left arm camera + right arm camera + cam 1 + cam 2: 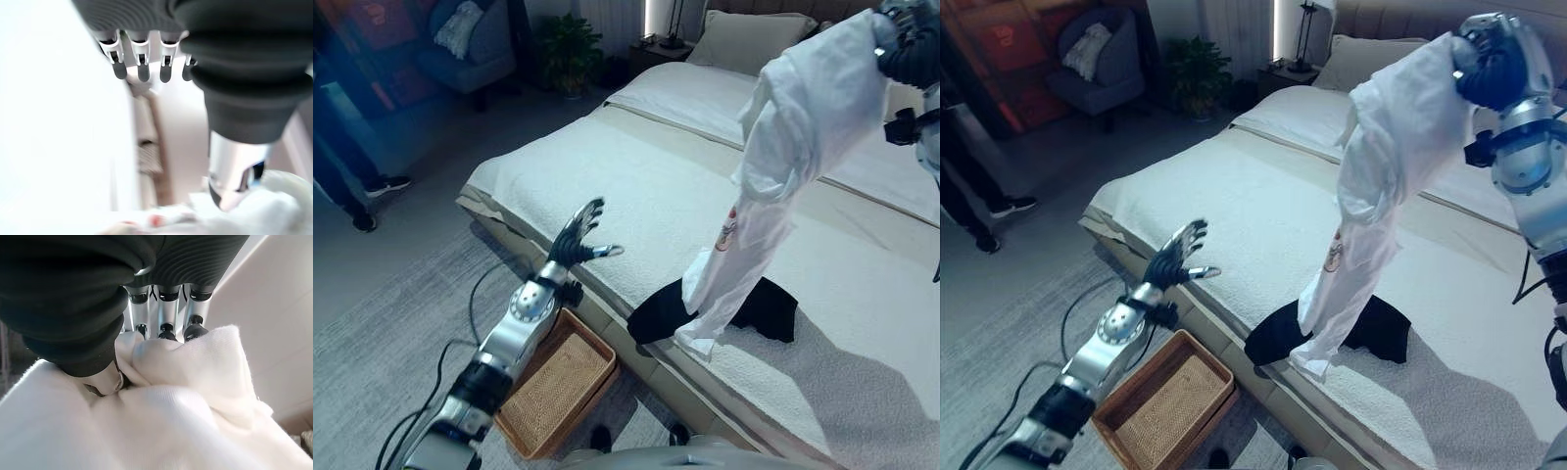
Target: Pick up clothes into the bucket
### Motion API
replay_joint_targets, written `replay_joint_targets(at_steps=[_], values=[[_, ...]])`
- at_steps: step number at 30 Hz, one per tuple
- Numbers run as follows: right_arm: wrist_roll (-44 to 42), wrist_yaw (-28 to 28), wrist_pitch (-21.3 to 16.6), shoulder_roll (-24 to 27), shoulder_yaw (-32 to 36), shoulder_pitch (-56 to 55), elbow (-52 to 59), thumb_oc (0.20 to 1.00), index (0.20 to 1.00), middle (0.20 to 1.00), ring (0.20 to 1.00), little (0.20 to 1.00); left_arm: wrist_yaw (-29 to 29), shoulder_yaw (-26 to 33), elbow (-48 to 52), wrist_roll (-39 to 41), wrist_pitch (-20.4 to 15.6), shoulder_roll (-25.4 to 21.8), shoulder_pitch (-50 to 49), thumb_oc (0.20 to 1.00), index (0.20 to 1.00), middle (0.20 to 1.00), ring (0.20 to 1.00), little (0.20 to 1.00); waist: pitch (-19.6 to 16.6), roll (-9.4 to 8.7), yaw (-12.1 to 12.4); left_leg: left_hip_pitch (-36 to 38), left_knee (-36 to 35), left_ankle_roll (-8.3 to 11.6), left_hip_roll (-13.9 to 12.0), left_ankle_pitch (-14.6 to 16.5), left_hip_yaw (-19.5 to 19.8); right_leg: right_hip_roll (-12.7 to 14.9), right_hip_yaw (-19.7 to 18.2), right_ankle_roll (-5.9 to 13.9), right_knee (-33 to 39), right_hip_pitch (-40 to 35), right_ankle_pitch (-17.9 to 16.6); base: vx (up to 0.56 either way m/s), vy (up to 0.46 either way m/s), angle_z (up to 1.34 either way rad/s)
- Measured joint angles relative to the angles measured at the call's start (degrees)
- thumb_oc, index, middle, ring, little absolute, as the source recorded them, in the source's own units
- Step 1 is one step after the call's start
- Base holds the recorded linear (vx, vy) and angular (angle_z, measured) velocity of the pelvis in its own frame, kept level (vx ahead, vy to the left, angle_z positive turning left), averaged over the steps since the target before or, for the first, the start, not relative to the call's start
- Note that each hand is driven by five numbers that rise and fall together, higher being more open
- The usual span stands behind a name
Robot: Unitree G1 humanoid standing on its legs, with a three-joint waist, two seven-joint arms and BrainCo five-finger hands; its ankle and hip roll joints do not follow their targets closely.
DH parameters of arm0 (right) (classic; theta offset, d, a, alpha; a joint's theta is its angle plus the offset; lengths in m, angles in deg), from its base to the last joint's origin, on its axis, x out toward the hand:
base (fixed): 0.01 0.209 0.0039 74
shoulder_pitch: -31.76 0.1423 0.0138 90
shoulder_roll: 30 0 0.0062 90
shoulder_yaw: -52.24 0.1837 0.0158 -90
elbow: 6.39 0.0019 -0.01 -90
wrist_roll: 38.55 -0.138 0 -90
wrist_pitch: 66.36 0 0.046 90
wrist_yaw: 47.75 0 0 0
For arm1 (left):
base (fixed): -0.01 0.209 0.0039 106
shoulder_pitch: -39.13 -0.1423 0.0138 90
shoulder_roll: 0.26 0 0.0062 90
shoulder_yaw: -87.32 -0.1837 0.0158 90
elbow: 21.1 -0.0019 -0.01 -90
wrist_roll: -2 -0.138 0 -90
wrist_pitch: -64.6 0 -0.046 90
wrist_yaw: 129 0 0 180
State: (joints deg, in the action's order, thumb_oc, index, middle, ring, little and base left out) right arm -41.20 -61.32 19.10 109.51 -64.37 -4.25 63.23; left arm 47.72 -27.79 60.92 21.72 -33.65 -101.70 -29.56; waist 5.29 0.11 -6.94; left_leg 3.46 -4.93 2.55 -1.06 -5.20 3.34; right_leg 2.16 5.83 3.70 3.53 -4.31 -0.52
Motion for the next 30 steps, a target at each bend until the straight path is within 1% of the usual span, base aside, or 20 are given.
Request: replay_joint_targets(at_steps=[1, 3, 6, 8, 10, 14, 15, 16, 17, 18, 19, 20, 21, 22, 23, 25, 27, 30], values=[[-0.34, 1.23, -0.05, 0.05, -2.27, 1.59, 0.11, 0.2, 0.2, 0.2, 0.2, 0.2, 0.03, -1.8, -0.01, 0.41, 0.04, 0.43, 2.63, 1.0, 1.0, 1.0, 1.0, 1.0, -0.09, 0.04, -0.42, 0.08, 0.01, 0.0, -0.06, 0.0, -0.23, -0.09, -0.25, -0.1, 1.01, -0.39, -0.72, -0.01, -0.015, -0.1], [-0.36, 2.24, -0.06, 0.07, -4.49, 3.1, 0.01, 0.2, 0.2, 0.2, 0.2, 0.2, 0.43, -4.2, 0.06, 1.36, 0.02, 0.65, 5.31, 1.0, 1.0, 1.0, 1.0, 1.0, -0.12, 0.05, -0.68, 0.14, 0.01, 0.01, -0.15, 0.0, -0.44, -0.2, -0.55, -0.36, 1.63, -0.63, -1.37, -0.01, -0.01, -0.1], [-0.42, 3.91, -0.05, 0.08, -9.7, 7.01, -0.86, 0.2, 0.2, 0.2, 0.2, 0.2, 0.9, -5.05, 0.08, 1.43, 0.0, 1.36, 6.85, 1.0, 1.0, 1.0, 1.0, 1.0, -0.16, 0.09, -1.71, 0.41, 0.0, 0.13, -0.49, 0.07, -0.87, -0.49, -0.87, -0.54, 1.63, -0.7, -1.5, -0.01, -0.003, -0.08], [-1.24, 5.04, -0.02, -0.28, -12.5, 9.15, -2.52, 0.2, 0.2, 0.2, 0.2, 0.2, 0.86, -5.35, 0.01, 1.43, 0.04, 1.6, 6.92, 1.0, 1.0, 1.0, 1.0, 1.0, -0.16, 0.07, -1.59, 0.85, 0.0, 0.31, -0.79, 0.2, -1.29, -0.78, -1.34, -0.56, 1.63, -0.91, -1.51, -0.01, -0.005, -0.12], [-1.55, 5.69, 0.02, -0.73, -12.84, 9.51, -3.55, 0.2, 0.2, 0.2, 0.2, 0.2, 0.88, -5.79, -0.04, 1.43, 0.03, 1.71, 7.17, 1.0, 1.0, 1.0, 1.0, 1.0, -0.17, 0.06, -1.51, 0.95, -0.01, 0.39, -0.94, 0.26, -1.31, -0.94, -1.37, -0.57, 1.63, -1.01, -1.5, 0.0, -0.004, -0.02], [-2.67, 6.83, 0.5, -4.03, -17.49, 13.62, -12.01, 0.2, 0.2, 0.2, 0.2, 0.2, 0.81, -6.77, -0.2, 1.42, 0.04, 1.61, 7.61, 1.0, 1.0, 1.0, 1.0, 1.0, -0.19, 0.03, -1.28, 0.99, 0.03, 0.48, -1.09, 0.29, -1.19, -1.07, -1.14, -0.84, 1.64, -1.14, -1.72, -0.01, -0.001, 0.01], [-3.23, 7.32, 0.86, -5.34, -19.63, 15.29, -16.42, 0.2, 0.2, 0.2, 0.2, 0.2, 0.96, -7.8, -0.2, 1.43, 0.06, 1.53, 7.59, 1.0, 1.0, 1.0, 1.0, 1.0, -0.19, 0.0, -0.97, 0.95, 0.03, 0.49, -1.1, 0.3, -1.07, -1.08, -0.98, -0.83, 1.64, -1.18, -1.72, 0.0, -0.003, 0.05], [-3.56, 7.62, 1.04, -6.05, -19.67, 15.67, -19.13, 0.2, 0.2, 0.2, 0.2, 0.2, 1.0, -8.25, -0.18, 1.44, 0.06, 1.69, 7.54, 1.0, 1.0, 1.0, 1.0, 1.0, -0.18, -0.02, -0.46, 0.88, 0.02, 0.49, -1.1, 0.29, -1.05, -1.07, -0.81, -0.82, 1.64, -1.12, -1.72, -0.04, -0.004, 0.02], [-3.82, 7.62, 1.52, -8.36, -19.66, 16.94, -25.19, 0.2, 0.2, 0.2, 0.2, 0.2, 1.07, -9.05, -0.18, 1.44, 0.09, 1.72, 7.51, 1.0, 1.0, 1.0, 1.0, 1.0, -0.17, -0.15, 0.09, 0.84, 0.12, 0.48, -1.1, 0.3, -1.05, -1.05, -0.8, -0.81, 1.64, -1.07, -1.72, -0.03, -0.004, 0.03], [-3.9, 7.5, 2.14, -8.93, -19.4, 17.11, -27.24, 0.2, 0.2, 0.2, 0.2, 0.2, 1.09, -9.49, -0.16, 1.44, 0.09, 1.71, 7.51, 1.0, 1.0, 1.0, 1.0, 1.0, -0.17, -0.16, 0.44, 0.74, 0.08, 0.5, -1.1, 0.29, -0.96, -1.07, -0.7, -0.8, 1.64, -1.05, -1.7, -0.04, -0.007, 0.05], [-4.77, 6.69, 2.78, -10.08, -18.04, 17.09, -30.86, 0.2, 0.2, 0.2, 0.2, 0.2, 1.13, -9.63, 0.08, 1.44, 0.1, 1.63, 6.94, 1.0, 1.0, 1.0, 1.0, 1.0, -0.16, -0.18, 1.44, 0.61, 0.05, 0.5, -1.11, 0.29, -0.88, -1.07, -0.59, -0.6, 1.64, -0.92, -1.56, -0.04, -0.009, 0.06], [-4.91, 5.64, 3.06, -11.91, -15.03, 17.1, -33.79, 0.2, 0.2, 0.2, 0.2, 0.2, 1.04, -9.51, 0.11, 1.44, 0.11, 1.58, 6.49, 1.0, 1.0, 1.0, 1.0, 1.0, -0.16, -0.19, 1.74, 0.38, 0.12, 0.49, -1.11, 0.3, -0.84, -1.07, -0.58, -0.59, 1.65, -0.78, -1.55, -0.02, -0.004, 0.06], [-5.63, 3.57, 4.12, -12.89, -12.29, 17.06, -35.38, 0.2, 0.2, 0.2, 0.2, 0.2, 1.03, -9.58, 0.21, 1.43, 0.15, 1.58, 6.23, 1.0, 1.0, 1.0, 1.0, 1.0, -0.15, -0.21, 1.92, -0.29, 0.11, 0.5, -1.07, 0.29, -0.66, -1.06, -0.43, -0.59, 1.64, -0.2, -1.55, -0.01, -0.002, 0.06], [-6.09, 2.16, 4.36, -13.65, -9.65, 16.77, -35.36, 0.2, 0.2, 0.2, 0.2, 0.2, 0.95, -9.27, 0.27, 1.41, 0.15, 1.56, 5.8, 1.0, 1.0, 1.0, 1.0, 1.0, -0.12, -0.15, 2.22, -0.61, 0.04, 0.47, -1.06, 0.27, -0.38, -1.06, -0.31, -0.59, 1.64, 0.08, -1.55, -0.03, 0.004, 0.12], [-7.53, -2.11, 4.66, -15.62, -3.97, 16.21, -34.96, 0.2, 0.2, 0.2, 0.2, 0.2, 0.55, -8.58, 0.26, 1.4, 0.21, 1.95, 4.47, 1.0, 1.0, 1.0, 1.0, 1.0, -0.1, -0.19, 2.07, -1.25, 0.09, 0.43, -0.95, -0.07, 0.0, -1.05, 0.04, -0.66, 1.63, 0.48, -1.68, -0.03, 0.0, 0.12], [-8.16, -7.77, 4.72, -16.34, 1.02, 15.4, -32.67, 0.2, 0.2, 0.2, 0.2, 0.2, -0.1, -8.41, 0.23, 1.36, 0.46, 2.65, 2.83, 1.0, 1.0, 1.0, 1.0, 1.0, -0.02, -0.22, 2.2, -1.5, 0.02, 0.44, -0.86, -0.2, 0.64, -0.96, 0.83, -0.84, 1.64, 0.45, -1.81, 0.02, -0.006, 0.18], [-8.17, -10.98, 4.68, -15.7, 2.34, 15.96, -32.02, 0.2, 0.2, 0.2, 0.2, 0.2, -0.59, -8.41, 0.09, 1.36, 0.49, 2.88, 2.13, 1.0, 1.0, 1.0, 1.0, 1.0, 0.05, -0.34, 2.88, -1.52, 0.01, 0.45, -0.81, -0.2, 1.44, -0.98, 1.49, -0.81, 1.64, 0.25, -1.77, 0.04, -0.008, 0.18], [-8.19, -13.7, 4.67, -14.28, 1.9, 19.08, -32.97, 0.2, 0.2, 0.2, 0.2, 0.2, -0.99, -8.38, 0.07, 1.36, 0.51, 3.0, 2.0, 1.0, 1.0, 1.0, 1.0, 1.0, 0.15, -0.49, 3.5, -1.64, 0.01, 0.48, -0.77, -0.2, 2.31, -0.94, 2.8, -0.63, 1.64, -0.19, -1.5, 0.05, 0.0, 0.22]])
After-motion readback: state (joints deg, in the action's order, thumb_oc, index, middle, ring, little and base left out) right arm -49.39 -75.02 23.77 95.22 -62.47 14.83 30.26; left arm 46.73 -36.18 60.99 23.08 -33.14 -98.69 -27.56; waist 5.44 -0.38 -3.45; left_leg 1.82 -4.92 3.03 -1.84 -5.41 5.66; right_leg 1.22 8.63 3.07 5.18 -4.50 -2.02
